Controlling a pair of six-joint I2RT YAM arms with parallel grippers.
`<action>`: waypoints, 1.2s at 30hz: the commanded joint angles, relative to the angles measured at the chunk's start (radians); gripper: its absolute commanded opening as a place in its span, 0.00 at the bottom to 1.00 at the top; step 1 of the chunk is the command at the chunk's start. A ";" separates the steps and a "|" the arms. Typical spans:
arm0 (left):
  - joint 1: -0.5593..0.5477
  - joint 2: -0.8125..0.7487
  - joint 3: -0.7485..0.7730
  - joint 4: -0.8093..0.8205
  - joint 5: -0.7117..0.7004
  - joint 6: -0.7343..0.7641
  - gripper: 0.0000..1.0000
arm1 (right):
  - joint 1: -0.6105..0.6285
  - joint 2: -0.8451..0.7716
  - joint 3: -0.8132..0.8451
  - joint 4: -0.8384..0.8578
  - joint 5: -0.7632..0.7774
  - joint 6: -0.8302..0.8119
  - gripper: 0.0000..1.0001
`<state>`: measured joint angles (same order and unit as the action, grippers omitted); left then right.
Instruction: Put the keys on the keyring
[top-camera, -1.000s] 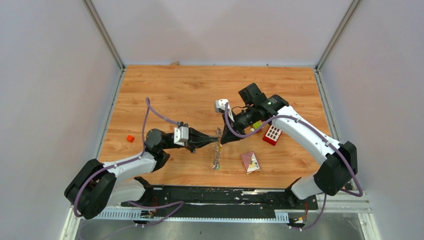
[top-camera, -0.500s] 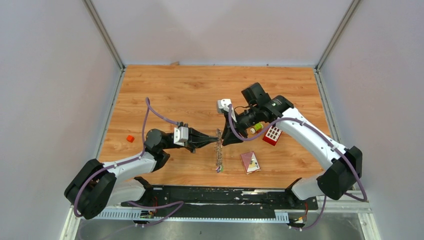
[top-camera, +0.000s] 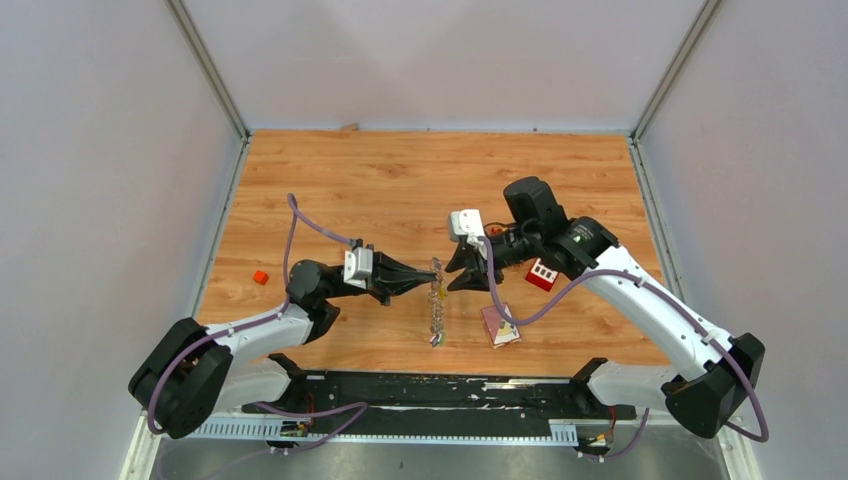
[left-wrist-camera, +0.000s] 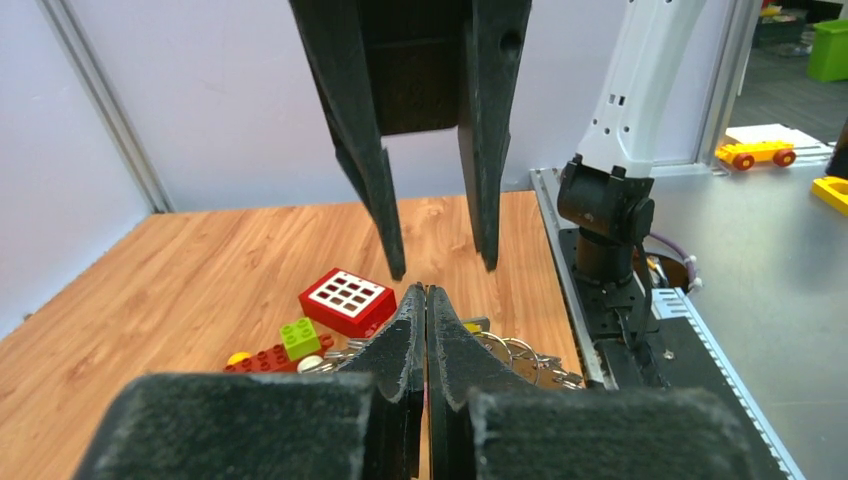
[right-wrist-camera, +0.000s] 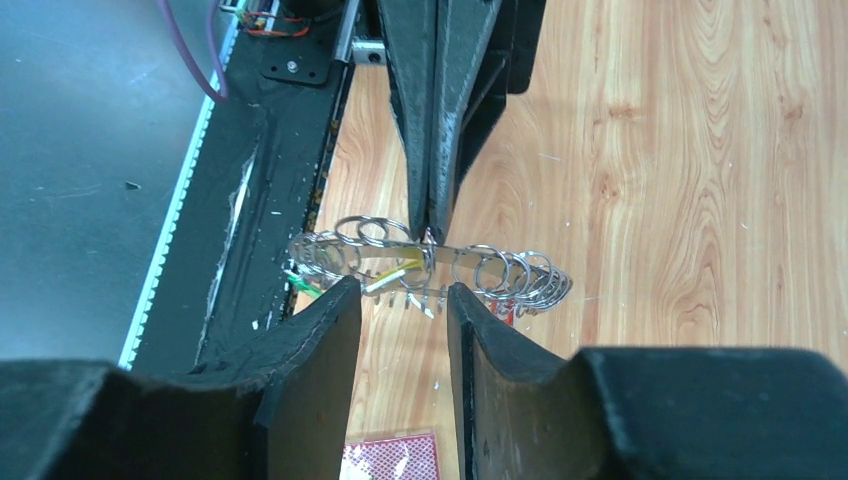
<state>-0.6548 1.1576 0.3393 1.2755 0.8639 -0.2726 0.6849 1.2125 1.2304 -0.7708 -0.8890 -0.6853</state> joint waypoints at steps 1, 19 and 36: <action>-0.006 -0.004 0.015 0.086 -0.022 -0.028 0.00 | 0.009 -0.003 -0.051 0.119 0.024 0.005 0.39; -0.006 0.003 0.015 0.084 -0.022 -0.027 0.00 | 0.027 0.005 -0.074 0.177 0.000 0.034 0.31; -0.004 0.003 0.014 0.080 -0.026 -0.024 0.00 | 0.036 0.006 -0.092 0.191 -0.015 0.037 0.21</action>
<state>-0.6552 1.1633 0.3393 1.2839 0.8581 -0.2939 0.7132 1.2217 1.1389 -0.6224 -0.8703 -0.6544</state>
